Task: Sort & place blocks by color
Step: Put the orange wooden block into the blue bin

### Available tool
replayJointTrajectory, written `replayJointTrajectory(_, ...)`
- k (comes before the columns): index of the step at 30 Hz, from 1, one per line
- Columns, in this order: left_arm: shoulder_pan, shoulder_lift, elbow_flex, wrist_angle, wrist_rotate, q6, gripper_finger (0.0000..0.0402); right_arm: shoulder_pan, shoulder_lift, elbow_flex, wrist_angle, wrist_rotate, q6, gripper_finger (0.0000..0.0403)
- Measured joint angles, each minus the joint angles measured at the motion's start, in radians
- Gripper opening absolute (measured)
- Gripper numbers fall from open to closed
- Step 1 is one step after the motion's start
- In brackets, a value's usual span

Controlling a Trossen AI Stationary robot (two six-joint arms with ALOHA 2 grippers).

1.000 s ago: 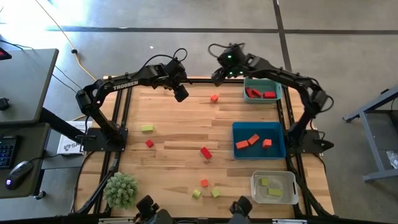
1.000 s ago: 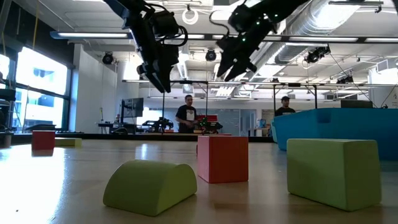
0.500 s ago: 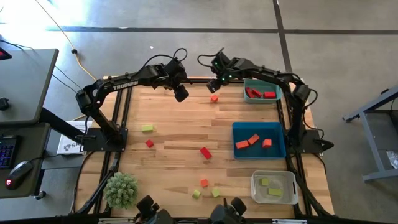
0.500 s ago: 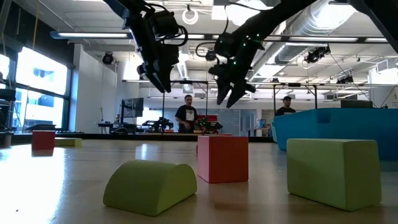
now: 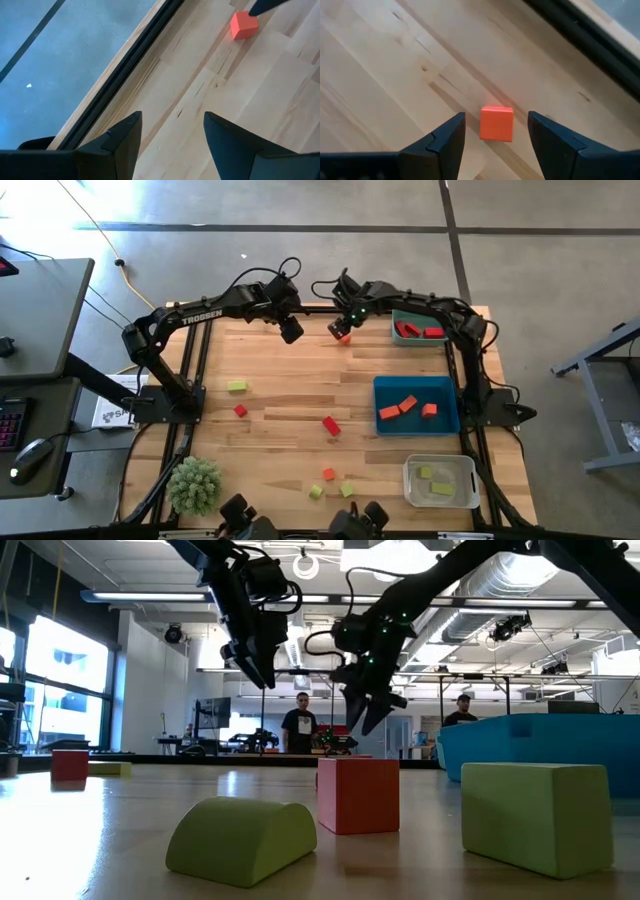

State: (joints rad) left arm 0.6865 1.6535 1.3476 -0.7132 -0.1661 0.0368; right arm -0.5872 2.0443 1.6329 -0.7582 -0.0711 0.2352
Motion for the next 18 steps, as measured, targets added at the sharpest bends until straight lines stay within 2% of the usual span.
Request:
replayJointTrajectory(7,0.000,0.000,0.000,0.000,0.000,0.000,0.0202,0.022,0.044,0.000,-0.002,0.019,0.000,0.0202)
replayJointTrajectory(12,0.000,0.000,0.000,0.001,0.000,-0.005,0.0202,0.034,0.064,0.000,-0.013,0.077,-0.008,0.0202)
replayJointTrajectory(18,0.000,0.000,0.000,0.005,0.000,-0.008,0.0202,0.038,0.085,-0.004,-0.013,0.077,-0.011,0.0202)
